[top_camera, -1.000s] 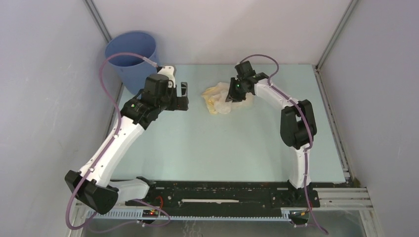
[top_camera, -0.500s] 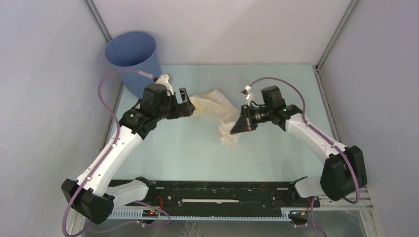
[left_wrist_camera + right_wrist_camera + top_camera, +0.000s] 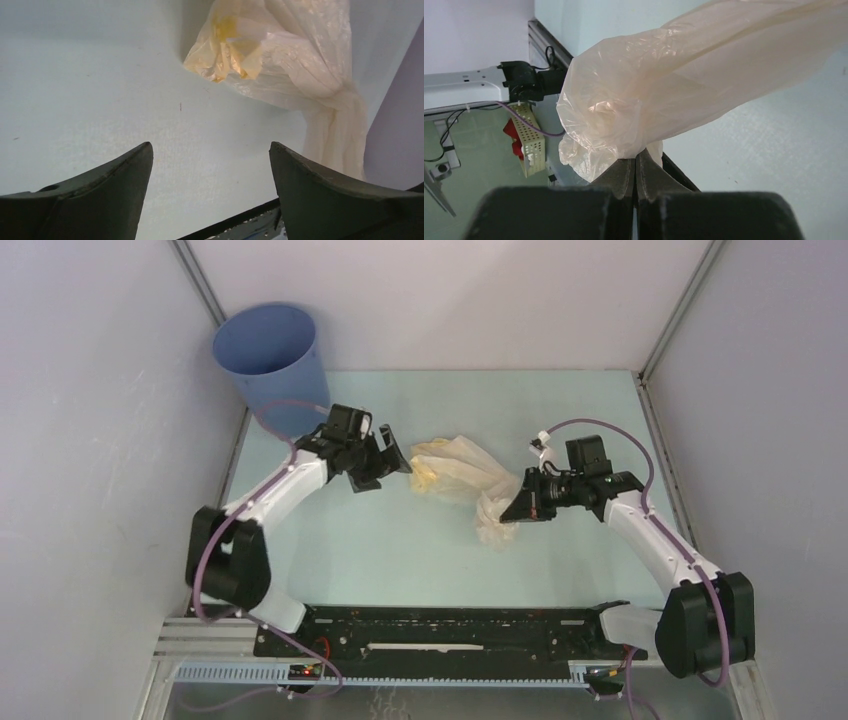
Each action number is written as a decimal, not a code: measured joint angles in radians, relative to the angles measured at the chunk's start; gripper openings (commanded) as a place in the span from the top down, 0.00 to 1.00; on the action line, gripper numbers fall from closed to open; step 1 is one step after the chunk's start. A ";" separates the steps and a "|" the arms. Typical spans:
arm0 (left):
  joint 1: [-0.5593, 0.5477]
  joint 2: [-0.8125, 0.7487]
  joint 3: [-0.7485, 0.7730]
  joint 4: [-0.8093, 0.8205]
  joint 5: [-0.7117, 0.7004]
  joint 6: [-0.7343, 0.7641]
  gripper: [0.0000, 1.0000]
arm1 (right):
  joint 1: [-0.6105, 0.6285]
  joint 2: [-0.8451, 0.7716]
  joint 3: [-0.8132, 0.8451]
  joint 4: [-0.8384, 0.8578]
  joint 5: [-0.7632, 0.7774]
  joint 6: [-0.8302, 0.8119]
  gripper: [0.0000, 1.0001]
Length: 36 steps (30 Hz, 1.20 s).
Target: Put the trash bags into the trash bin
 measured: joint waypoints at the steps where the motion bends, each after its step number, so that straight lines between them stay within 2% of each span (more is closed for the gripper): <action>1: 0.001 0.033 0.000 0.010 0.016 -0.014 0.11 | 0.000 0.000 0.000 -0.009 0.013 0.000 0.99; 7: -0.005 0.160 0.008 0.114 0.069 -0.093 0.09 | 0.000 -0.006 0.000 -0.070 0.069 0.000 1.00; 13: -0.026 0.287 0.126 0.159 0.057 -0.113 0.07 | 0.000 -0.054 0.000 -0.110 0.101 0.002 1.00; 14: -0.034 0.312 0.155 0.167 0.054 -0.114 0.10 | 0.000 -0.063 0.000 -0.114 0.106 0.002 1.00; 18: -0.070 0.399 0.245 0.188 0.049 -0.118 0.42 | 0.000 -0.086 0.000 -0.137 0.122 0.001 1.00; 24: -0.084 0.451 0.288 0.158 0.038 -0.090 0.68 | 0.000 -0.089 0.000 -0.158 0.144 0.002 1.00; 28: -0.074 0.451 0.290 0.129 0.040 -0.046 0.97 | 0.000 -0.089 0.000 -0.159 0.145 0.004 0.99; 32: -0.068 0.438 0.283 0.114 0.050 -0.014 1.00 | 0.000 -0.083 0.000 -0.159 0.146 0.011 0.95; 36: -0.051 0.337 0.249 0.074 0.039 0.023 1.00 | 0.000 -0.070 0.017 -0.178 0.195 0.014 0.92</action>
